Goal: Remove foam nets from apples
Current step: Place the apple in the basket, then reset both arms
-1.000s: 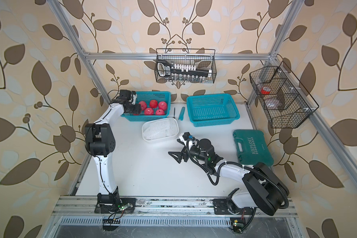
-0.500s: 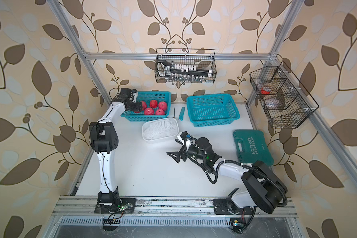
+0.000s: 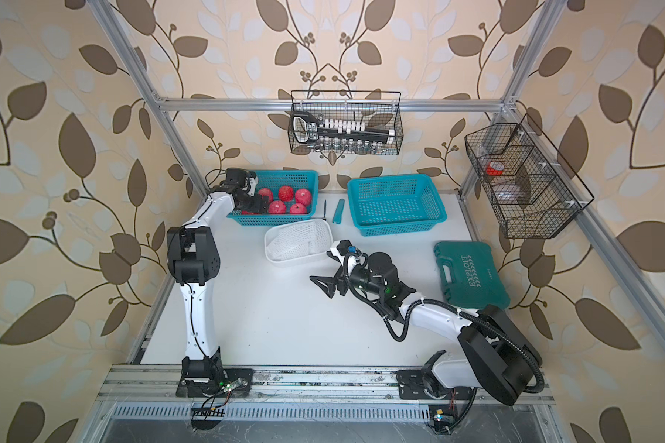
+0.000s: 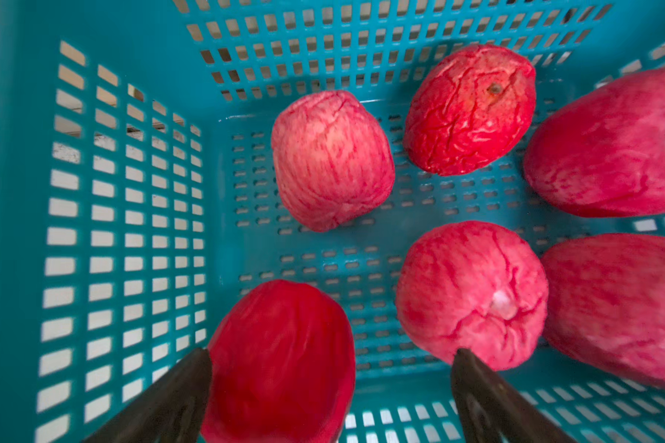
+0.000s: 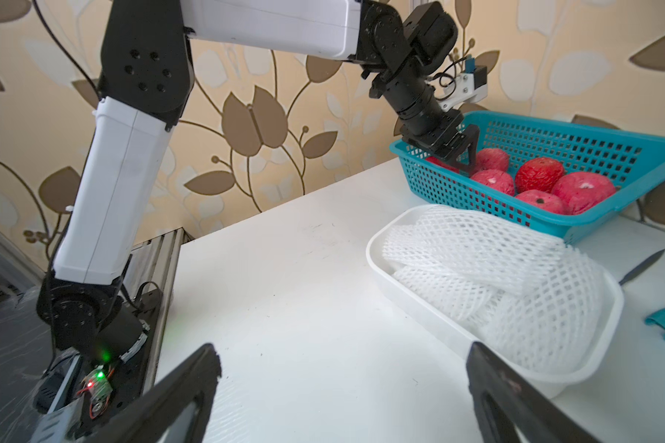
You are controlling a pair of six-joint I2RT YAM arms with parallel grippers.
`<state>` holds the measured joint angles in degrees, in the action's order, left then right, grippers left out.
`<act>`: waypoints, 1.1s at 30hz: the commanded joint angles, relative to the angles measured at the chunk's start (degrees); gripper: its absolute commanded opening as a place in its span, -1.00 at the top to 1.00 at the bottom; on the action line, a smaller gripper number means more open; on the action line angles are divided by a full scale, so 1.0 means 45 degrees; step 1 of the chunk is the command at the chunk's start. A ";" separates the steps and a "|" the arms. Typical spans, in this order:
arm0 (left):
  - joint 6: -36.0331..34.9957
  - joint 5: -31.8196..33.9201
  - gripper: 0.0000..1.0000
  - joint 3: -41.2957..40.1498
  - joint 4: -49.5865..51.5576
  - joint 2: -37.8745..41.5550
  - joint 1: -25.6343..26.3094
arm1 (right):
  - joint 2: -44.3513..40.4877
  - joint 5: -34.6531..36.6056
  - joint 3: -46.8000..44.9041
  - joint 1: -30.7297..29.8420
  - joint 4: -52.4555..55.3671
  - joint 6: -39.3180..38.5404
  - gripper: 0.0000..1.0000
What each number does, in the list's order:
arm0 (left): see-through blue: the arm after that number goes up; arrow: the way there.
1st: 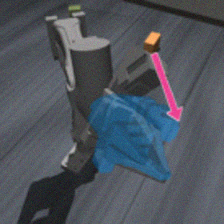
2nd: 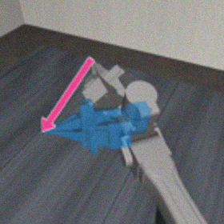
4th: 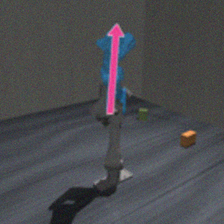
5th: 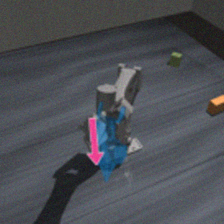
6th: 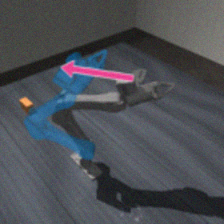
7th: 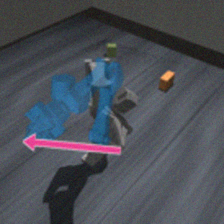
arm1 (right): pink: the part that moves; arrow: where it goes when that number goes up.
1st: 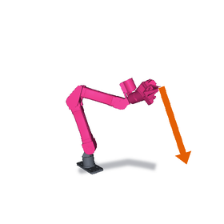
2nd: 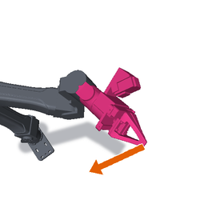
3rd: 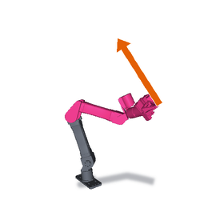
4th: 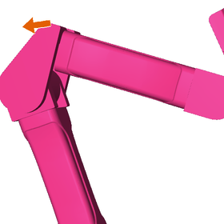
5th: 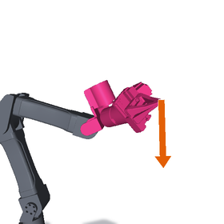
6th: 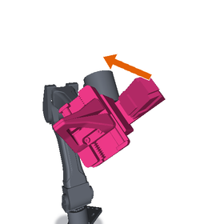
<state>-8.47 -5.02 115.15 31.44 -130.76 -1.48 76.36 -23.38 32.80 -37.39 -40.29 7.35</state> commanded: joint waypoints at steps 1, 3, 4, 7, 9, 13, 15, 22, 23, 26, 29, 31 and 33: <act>0.0458 -0.0775 -0.97 -0.1165 -0.0718 0.2623 0.0029 | -0.0507 0.1181 0.0487 0.0005 0.0079 -0.0485 -1.00; 0.0814 -0.1113 -0.97 -0.2641 -0.1804 0.4013 0.0027 | -0.0689 0.1722 0.0640 0.0040 0.0075 -0.0934 -0.99; 0.0970 -0.1296 -0.97 -0.3324 -0.2250 0.4515 0.0016 | -0.0780 0.2078 0.0685 0.0046 -0.0041 -0.1112 -0.99; 0.1678 -0.1475 -0.97 -0.5962 -0.3932 0.6854 0.0045 | -0.1001 0.3774 0.0809 0.0226 -0.0444 -0.1474 -0.99; 0.2490 -0.1075 -0.97 -0.8132 -0.5394 0.8626 0.0097 | -0.1116 0.4079 0.0728 0.0623 -0.0883 -0.1710 -1.00; 0.3911 0.0636 -0.97 -1.2830 -0.8023 1.1871 0.0592 | -0.1412 0.6133 0.0512 0.1254 -0.1158 -0.1779 -1.00; 0.3991 0.2458 -0.97 -1.5105 -0.9189 1.3254 0.1219 | -0.1738 0.7639 0.0199 0.1590 -0.1091 -0.1576 -1.00; 0.3280 0.7442 -0.97 -1.8886 -1.0279 1.5089 0.3760 | -0.2653 1.1337 -0.1653 0.2340 -0.1767 -0.2462 -0.99; 0.3223 0.7727 -0.97 -1.9107 -1.0191 1.5112 0.3767 | -0.2816 1.1353 -0.1546 0.2355 -0.0728 -0.2562 -0.99; 0.2946 0.8676 -0.97 -1.9665 -1.0156 1.5002 0.3765 | -0.3356 1.2180 -0.1915 0.2436 -0.0038 -0.2546 -1.00; 0.2219 0.8694 -0.97 -2.0645 -1.2224 1.4422 0.3746 | -0.3707 1.2418 -0.2975 0.2968 -0.0653 -0.2317 -1.00; 0.1743 0.8211 -0.97 -2.0882 -1.3152 1.3818 0.3756 | -0.3551 1.2402 -0.3420 0.3606 -0.0750 -0.1666 -1.00; 0.1218 0.8024 -0.97 -2.0845 -1.4281 1.2719 0.3697 | -0.3014 1.2328 -0.3603 0.4358 -0.0759 -0.0661 -1.00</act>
<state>1.52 30.00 21.67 -21.69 -69.41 15.66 60.95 29.65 18.22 -20.60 -43.53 -0.80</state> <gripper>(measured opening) 0.987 0.998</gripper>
